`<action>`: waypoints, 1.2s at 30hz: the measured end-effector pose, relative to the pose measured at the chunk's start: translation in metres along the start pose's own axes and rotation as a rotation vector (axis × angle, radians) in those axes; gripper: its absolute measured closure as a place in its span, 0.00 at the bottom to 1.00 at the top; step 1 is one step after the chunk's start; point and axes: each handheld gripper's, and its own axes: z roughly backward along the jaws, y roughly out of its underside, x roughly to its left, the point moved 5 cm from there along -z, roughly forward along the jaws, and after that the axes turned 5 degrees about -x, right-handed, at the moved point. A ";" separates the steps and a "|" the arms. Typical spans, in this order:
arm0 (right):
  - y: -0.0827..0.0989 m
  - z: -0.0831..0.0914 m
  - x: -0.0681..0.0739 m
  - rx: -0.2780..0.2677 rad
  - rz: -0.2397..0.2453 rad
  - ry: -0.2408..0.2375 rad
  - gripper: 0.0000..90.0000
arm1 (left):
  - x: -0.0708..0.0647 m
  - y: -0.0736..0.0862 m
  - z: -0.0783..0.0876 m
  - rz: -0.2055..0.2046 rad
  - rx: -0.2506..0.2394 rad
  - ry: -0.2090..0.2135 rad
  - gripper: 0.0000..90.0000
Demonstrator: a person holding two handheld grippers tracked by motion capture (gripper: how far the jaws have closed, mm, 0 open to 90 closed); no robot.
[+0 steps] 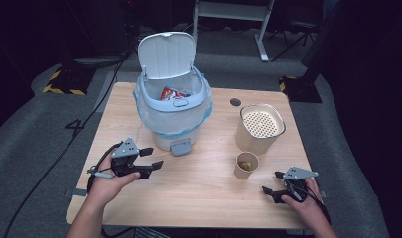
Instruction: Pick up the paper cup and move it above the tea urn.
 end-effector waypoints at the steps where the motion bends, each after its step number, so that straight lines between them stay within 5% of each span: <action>1: 0.000 0.000 0.000 0.000 0.001 0.000 0.18 | 0.001 0.004 -0.002 0.008 0.012 0.005 0.41; 5: 0.000 0.000 0.000 0.000 0.001 0.000 0.18 | 0.006 0.019 -0.015 0.018 0.035 0.035 0.41; 7: 0.000 0.000 0.000 0.000 -0.001 0.003 0.18 | 0.009 0.026 -0.021 0.018 0.061 0.023 0.41; 10: 0.000 0.000 0.001 0.000 -0.002 0.004 0.18 | 0.011 0.037 -0.030 -0.029 0.165 -0.031 0.40; 14: 0.000 0.001 0.002 -0.004 -0.001 0.001 0.21 | 0.008 0.043 -0.038 -0.042 0.217 -0.033 0.37; 18: 0.000 0.002 0.002 -0.008 0.003 -0.008 0.23 | 0.004 0.054 -0.048 -0.009 0.226 -0.025 0.37; 23: -0.001 0.001 0.002 0.004 0.009 -0.013 0.24 | 0.004 0.059 -0.052 -0.028 0.215 -0.054 0.30; 26: -0.002 0.002 0.003 0.012 0.010 -0.019 0.26 | 0.005 0.061 -0.054 -0.078 0.228 -0.093 0.27; 34: -0.011 0.002 0.009 -0.001 0.014 -0.057 0.23 | 0.005 0.060 -0.057 -0.041 0.235 -0.136 0.17; 36: -0.015 0.003 0.012 -0.012 -0.005 -0.096 0.18 | 0.005 0.060 -0.057 -0.043 0.235 -0.132 0.17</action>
